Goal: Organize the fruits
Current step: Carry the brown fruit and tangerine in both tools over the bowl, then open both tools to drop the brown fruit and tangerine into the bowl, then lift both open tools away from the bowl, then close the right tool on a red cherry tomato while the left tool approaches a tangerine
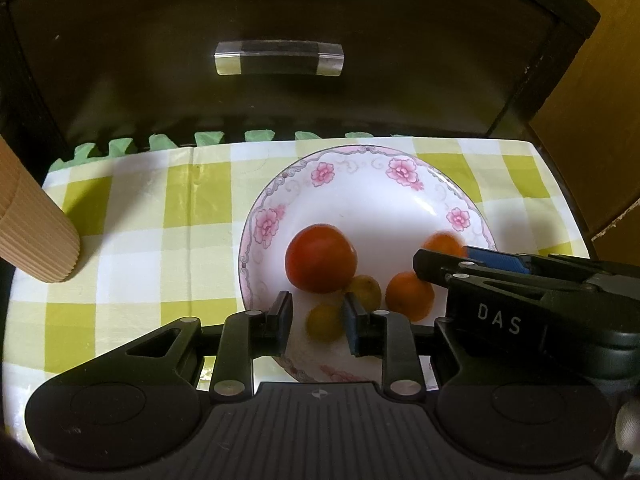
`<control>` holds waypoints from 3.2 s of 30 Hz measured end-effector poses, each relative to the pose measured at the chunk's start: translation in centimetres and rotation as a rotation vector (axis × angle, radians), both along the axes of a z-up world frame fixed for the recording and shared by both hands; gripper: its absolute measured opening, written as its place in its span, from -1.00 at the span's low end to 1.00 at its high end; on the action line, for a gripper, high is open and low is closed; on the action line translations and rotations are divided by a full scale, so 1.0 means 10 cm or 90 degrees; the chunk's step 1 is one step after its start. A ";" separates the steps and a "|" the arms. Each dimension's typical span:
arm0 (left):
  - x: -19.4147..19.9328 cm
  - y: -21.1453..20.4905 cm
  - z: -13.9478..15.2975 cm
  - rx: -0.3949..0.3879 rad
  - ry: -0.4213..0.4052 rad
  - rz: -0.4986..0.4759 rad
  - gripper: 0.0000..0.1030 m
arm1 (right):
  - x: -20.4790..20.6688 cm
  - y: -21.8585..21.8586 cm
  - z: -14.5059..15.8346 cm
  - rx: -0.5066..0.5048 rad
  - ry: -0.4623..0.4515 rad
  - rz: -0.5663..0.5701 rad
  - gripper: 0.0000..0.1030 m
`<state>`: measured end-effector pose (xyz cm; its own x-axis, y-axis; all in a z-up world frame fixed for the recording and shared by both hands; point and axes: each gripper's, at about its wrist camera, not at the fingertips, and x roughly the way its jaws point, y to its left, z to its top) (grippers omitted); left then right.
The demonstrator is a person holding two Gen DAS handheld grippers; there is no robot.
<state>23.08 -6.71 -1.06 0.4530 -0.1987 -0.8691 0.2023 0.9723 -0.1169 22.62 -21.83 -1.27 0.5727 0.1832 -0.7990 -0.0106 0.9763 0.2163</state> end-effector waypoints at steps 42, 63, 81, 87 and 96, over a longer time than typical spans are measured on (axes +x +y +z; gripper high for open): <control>-0.76 0.09 0.20 0.038 -0.021 -0.032 0.14 | -0.92 0.02 0.30 -0.031 -0.022 -0.008 -0.27; -0.78 0.19 0.02 0.032 0.017 -0.033 0.18 | -0.93 0.15 -0.12 -0.015 0.052 0.014 -0.26; -0.72 0.37 0.02 0.010 0.028 -0.002 0.22 | -0.84 0.23 -0.23 0.048 0.090 0.023 -0.22; -0.71 0.39 0.00 0.006 0.032 0.001 0.24 | -0.85 0.26 -0.22 0.035 0.091 0.039 -0.22; -0.72 0.39 -0.02 0.006 0.036 0.001 0.27 | -0.81 0.20 -0.17 0.031 0.095 0.039 -0.30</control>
<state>15.86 -2.83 -1.30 0.4029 -0.1895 -0.8954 0.1942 0.9738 -0.1187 14.47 -19.85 -2.95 0.4347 0.2550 -0.8637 -0.0345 0.9631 0.2670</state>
